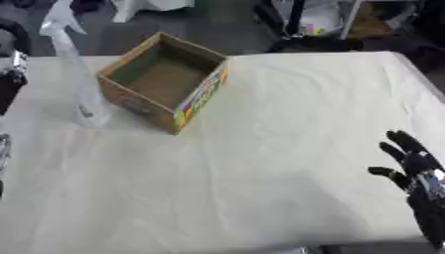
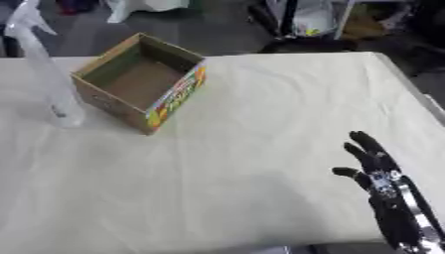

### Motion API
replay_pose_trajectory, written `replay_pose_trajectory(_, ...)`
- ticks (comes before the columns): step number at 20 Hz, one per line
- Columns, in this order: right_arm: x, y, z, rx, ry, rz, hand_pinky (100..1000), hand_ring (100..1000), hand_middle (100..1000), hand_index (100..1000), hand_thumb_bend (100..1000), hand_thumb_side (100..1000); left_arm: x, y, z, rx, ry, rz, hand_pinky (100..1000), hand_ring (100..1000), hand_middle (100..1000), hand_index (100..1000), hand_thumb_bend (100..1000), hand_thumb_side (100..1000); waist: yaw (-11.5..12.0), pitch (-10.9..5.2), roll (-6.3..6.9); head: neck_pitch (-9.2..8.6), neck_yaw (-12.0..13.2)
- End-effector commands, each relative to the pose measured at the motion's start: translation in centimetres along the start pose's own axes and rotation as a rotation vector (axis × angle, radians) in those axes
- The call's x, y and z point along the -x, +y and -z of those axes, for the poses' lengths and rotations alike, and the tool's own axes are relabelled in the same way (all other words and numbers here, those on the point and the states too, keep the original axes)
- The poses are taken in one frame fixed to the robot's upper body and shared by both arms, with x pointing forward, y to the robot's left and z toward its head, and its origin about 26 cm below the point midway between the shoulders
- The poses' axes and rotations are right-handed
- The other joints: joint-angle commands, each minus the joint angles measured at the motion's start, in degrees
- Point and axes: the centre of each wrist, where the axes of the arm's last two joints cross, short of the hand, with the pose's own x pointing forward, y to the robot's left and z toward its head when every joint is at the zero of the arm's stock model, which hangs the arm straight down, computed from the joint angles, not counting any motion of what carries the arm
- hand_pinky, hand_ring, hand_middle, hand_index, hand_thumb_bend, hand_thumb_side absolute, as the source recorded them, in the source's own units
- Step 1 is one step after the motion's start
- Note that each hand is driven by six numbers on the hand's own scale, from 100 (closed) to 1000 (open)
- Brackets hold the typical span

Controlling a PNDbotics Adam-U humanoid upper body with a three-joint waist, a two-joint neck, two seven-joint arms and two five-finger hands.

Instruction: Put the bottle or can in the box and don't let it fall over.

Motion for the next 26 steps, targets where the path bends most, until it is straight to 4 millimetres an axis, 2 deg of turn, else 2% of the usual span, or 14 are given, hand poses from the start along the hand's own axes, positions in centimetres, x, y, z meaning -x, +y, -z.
replay_pose_trajectory(1,-0.3,-0.3,0.1,-0.015,-0.008,-0.014,743,1000,1000,1000,100,816,-0.5,0.7,1.9,0.018,0.005,0.03,527,1000,948,925,474,669,-0.35,-0.91,0.18,0.0,-0.05)
replay_pose_trajectory(8,-0.3,-0.2,0.1,-0.026,-0.007,-0.009,743,1000,1000,1000,100,817,-0.9,-0.5,5.4,0.07,0.013,0.032,523,1000,943,920,474,666,-1.4,-0.86,0.06,0.05,0.34)
replay_pose_trajectory(14,-0.3,-0.1,0.2,-0.038,-0.009,-0.004,743,1000,1000,1000,100,817,-0.8,-0.7,7.8,0.062,-0.002,0.061,521,1000,934,911,451,649,-2.36,-0.81,0.04,-0.09,0.89)
replay_pose_trajectory(21,-0.3,-0.1,0.2,-0.044,-0.008,-0.002,743,1000,1000,1000,100,817,-1.5,-0.1,9.5,0.039,-0.018,0.129,530,1000,932,908,458,652,-3.1,-0.74,0.18,-0.12,1.25)
replay_pose_trajectory(26,-0.3,-0.1,0.3,-0.05,-0.009,0.0,743,1000,1000,1000,100,817,-1.6,-0.4,10.0,0.08,-0.018,0.158,526,1000,928,892,447,653,-3.42,-0.74,0.27,-0.16,1.34)
